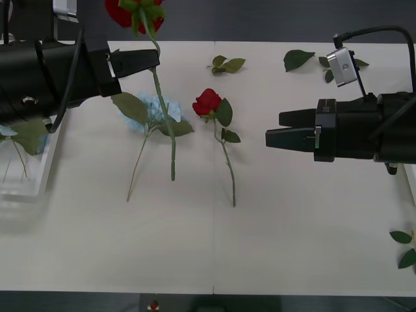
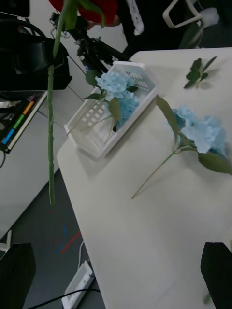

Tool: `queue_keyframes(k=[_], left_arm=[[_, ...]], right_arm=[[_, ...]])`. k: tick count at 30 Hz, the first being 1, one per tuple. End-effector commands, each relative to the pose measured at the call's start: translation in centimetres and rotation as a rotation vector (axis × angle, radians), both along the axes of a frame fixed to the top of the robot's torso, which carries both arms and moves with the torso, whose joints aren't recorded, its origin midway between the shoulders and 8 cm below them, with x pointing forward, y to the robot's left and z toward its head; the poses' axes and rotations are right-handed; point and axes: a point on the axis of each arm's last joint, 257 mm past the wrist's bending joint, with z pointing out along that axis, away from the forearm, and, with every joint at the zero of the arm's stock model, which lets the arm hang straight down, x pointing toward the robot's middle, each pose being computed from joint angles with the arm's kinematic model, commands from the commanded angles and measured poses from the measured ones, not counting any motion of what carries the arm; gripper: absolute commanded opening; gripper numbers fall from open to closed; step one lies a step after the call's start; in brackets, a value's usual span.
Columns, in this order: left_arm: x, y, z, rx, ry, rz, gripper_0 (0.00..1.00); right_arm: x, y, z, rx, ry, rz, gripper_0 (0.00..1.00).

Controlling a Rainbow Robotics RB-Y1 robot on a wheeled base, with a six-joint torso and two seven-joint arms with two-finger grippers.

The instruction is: Put the red flowers into the right box and the blue flowers into the left box

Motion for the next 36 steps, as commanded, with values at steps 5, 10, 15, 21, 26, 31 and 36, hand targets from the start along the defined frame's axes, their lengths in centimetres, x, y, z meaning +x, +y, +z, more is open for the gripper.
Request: queue_keyframes(k=[5,10,15,21,26,31,36], left_arm=[[-1.6,-2.1,0.9,-0.117,-0.119,-0.044,0.00],[-2.6,-4.2,0.6,-0.168,-0.178,-0.068,0.00],[-3.5,-6.3,0.0,-0.204,-0.208,-0.084,0.00],[-3.8,-8.5,-0.7,-0.226,-0.227,-0.075,0.00],[-3.8,-9.8,-1.2,-0.216,-0.253,-0.068,0.00],[-3.1,-10.7,-1.8,-0.213,-0.259,-0.053,0.00],[-2.6,-11.2,-2.2,-0.205,-0.257,-0.050,0.00]], right_arm=[[-2.4,2.5,2.0,0.098,-0.173,0.115,1.00],[-3.3,3.4,1.6,0.153,-0.202,0.178,1.00],[-3.7,3.6,0.5,0.168,-0.234,0.228,1.00],[-4.1,3.9,-1.4,0.159,-0.250,0.275,1.00],[-4.5,4.6,-1.9,0.184,-0.225,0.290,1.00],[-4.7,5.1,-2.2,0.183,-0.219,0.300,1.00],[-4.8,6.1,-2.5,0.197,-0.210,0.295,1.00]])
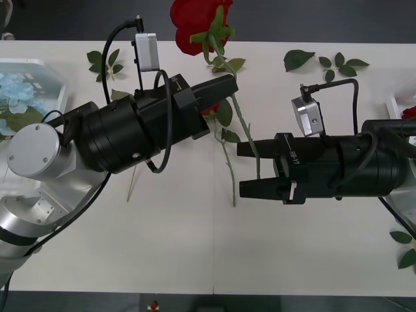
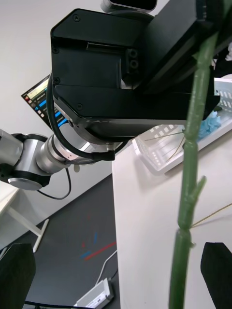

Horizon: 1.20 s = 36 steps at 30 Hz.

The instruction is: Put the red flowers into the right box and the blue flowers into the left box

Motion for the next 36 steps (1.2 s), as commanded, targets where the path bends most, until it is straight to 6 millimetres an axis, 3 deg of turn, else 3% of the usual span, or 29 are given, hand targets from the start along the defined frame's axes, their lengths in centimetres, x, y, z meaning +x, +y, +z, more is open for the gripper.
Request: queue_keyframes(k=[1,36], left_arm=[[-0.2,-0.7,0.4,0.013,-0.037,-0.006,0.00],[-0.1,-0.4,-0.1,0.027,-0.028,-0.004,0.00]], right_arm=[[0.0,1.0,0.9,0.025,-0.050,-0.004,1.00],[2.6,4.0,0.2,0.045,-0.091,-0.113,1.00]])
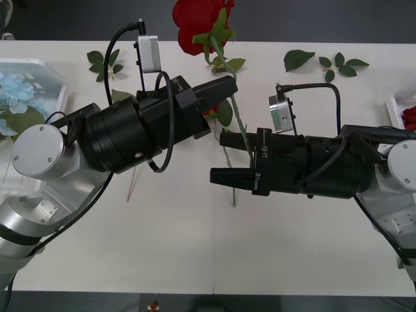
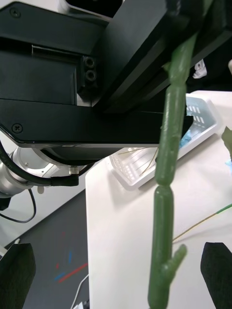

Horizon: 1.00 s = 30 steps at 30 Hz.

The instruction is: Put the red flowers into the right box and the blue flowers into the left box

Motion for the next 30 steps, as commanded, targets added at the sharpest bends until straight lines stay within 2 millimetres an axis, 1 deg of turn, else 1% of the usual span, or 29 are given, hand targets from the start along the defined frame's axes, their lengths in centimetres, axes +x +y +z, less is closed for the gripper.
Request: queue_keyframes(k=[1,3,4,5,6,7,8,17,22,23,25,28,30], left_arm=[[-0.5,-0.4,0.3,0.027,-0.038,-0.012,0.00],[-0.5,-0.4,0.4,0.028,-0.038,-0.013,0.00],[-0.5,-0.3,0.3,0.028,-0.037,-0.012,0.00],[-0.5,-0.3,0.3,0.029,-0.036,-0.012,0.00],[-0.6,-0.4,0.4,0.027,-0.037,-0.013,0.00],[-0.6,-0.3,0.3,0.027,-0.033,-0.014,0.00],[-0.5,-0.3,0.3,0.027,-0.033,-0.013,0.00],[-0.6,-0.3,0.4,0.024,-0.032,-0.016,0.00],[-0.5,-0.1,0.1,0.040,-0.034,-0.013,0.00],[-0.4,0.1,0.0,0.044,-0.034,-0.009,0.12],[-0.3,0.3,-0.3,0.055,-0.034,-0.008,0.67],[-0.3,0.8,-0.6,0.068,-0.029,-0.008,0.85],[-0.3,1.2,-0.8,0.080,-0.025,-0.010,0.92]], right_arm=[[-0.3,0.9,1.1,0.022,-0.057,0.006,1.00],[-0.3,1.0,1.1,0.022,-0.059,0.006,1.00],[-0.2,1.0,1.1,0.022,-0.059,0.006,0.98],[-0.2,1.0,1.1,0.022,-0.061,0.004,0.67],[-0.2,1.0,1.1,0.023,-0.061,0.003,0.39],[-0.1,0.9,1.1,0.023,-0.063,0.001,0.22],[-0.1,1.0,1.1,0.024,-0.061,0.000,0.00],[0.2,0.9,1.2,0.024,-0.066,-0.011,0.00],[0.2,0.9,1.2,0.024,-0.065,-0.011,0.00],[0.2,0.9,1.2,0.025,-0.064,-0.011,0.00],[0.2,1.0,1.2,0.025,-0.066,-0.011,0.00],[0.2,0.9,1.1,0.025,-0.063,-0.012,0.00],[0.2,0.9,1.2,0.025,-0.064,-0.013,0.00]])
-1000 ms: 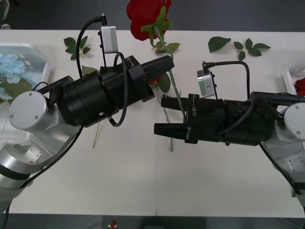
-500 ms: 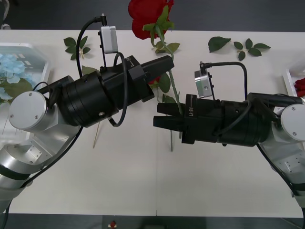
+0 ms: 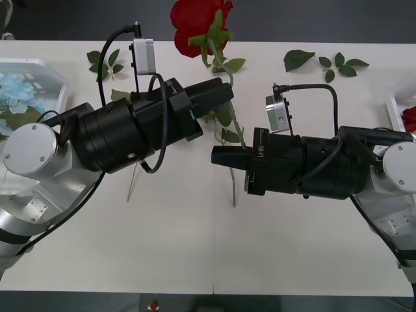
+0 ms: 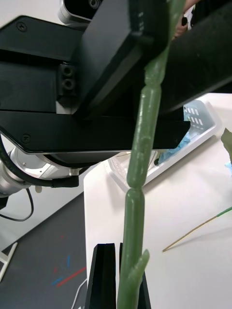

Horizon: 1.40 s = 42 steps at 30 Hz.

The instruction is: Put the red flowers into the right box and the blue flowers into the left box

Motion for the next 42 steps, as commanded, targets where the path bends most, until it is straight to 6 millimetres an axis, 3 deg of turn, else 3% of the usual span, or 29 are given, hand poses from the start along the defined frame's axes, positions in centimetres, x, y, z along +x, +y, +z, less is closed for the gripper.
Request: queue_keyframes(k=[1,6,12,18,23,26,29,36,42], left_arm=[[-0.6,0.3,0.0,0.040,-0.023,-0.024,0.93],[-0.9,2.6,-1.5,0.098,0.014,-0.033,0.94],[0.3,7.7,-4.1,0.248,0.043,0.015,0.94],[2.7,13.8,-6.9,0.456,0.043,0.056,0.94],[4.8,19.0,-8.8,0.623,0.051,0.058,0.93],[6.8,22.5,-10.4,0.734,0.090,0.070,0.92],[8.3,24.2,-11.7,0.810,0.123,0.094,0.91],[11.9,24.6,-15.3,0.929,0.261,0.201,0.91],[14.2,22.2,-17.9,0.981,0.339,0.289,0.89]], right_arm=[[-0.1,0.5,1.2,0.015,-0.064,0.004,0.00],[-0.1,0.5,1.2,0.015,-0.063,0.002,0.00],[0.3,0.2,1.5,0.025,-0.058,-0.011,0.00],[2.1,-1.7,1.7,-0.003,-0.065,-0.074,0.00],[3.8,-5.2,1.8,-0.058,-0.032,-0.133,0.00],[5.2,-8.5,2.1,-0.107,0.008,-0.191,0.00],[6.0,-11.1,2.3,-0.147,0.056,-0.238,0.00],[8.7,-19.4,2.6,-0.262,0.212,-0.407,0.00],[11.3,-27.0,2.0,-0.303,0.346,-0.578,0.00]])
